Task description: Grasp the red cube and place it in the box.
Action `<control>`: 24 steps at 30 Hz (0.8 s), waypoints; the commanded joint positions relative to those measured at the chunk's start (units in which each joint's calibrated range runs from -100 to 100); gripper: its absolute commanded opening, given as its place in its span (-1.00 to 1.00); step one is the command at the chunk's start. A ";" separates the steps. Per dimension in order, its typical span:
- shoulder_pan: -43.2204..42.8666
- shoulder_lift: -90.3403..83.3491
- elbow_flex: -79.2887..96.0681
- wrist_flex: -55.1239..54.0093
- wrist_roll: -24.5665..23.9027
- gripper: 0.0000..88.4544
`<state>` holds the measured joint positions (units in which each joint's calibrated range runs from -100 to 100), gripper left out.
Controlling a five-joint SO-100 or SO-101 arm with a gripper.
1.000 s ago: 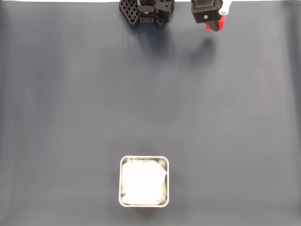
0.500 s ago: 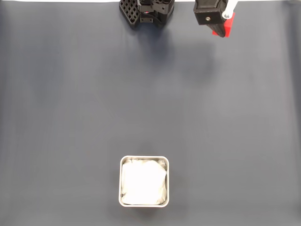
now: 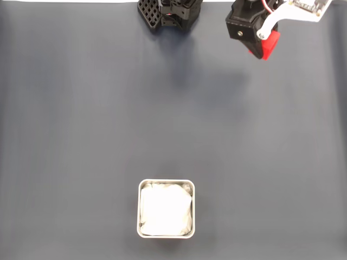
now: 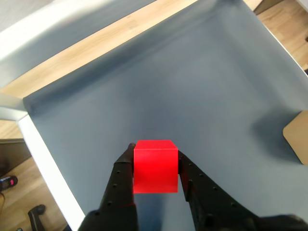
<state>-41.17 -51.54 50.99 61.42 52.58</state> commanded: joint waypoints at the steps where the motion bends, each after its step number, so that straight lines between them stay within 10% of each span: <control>1: 3.39 1.80 -4.46 0.47 -0.44 -0.89; 24: 21.57 17.83 -21.98 -1.50 -0.54 -0.90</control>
<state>-21.74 -34.52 33.45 61.42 52.04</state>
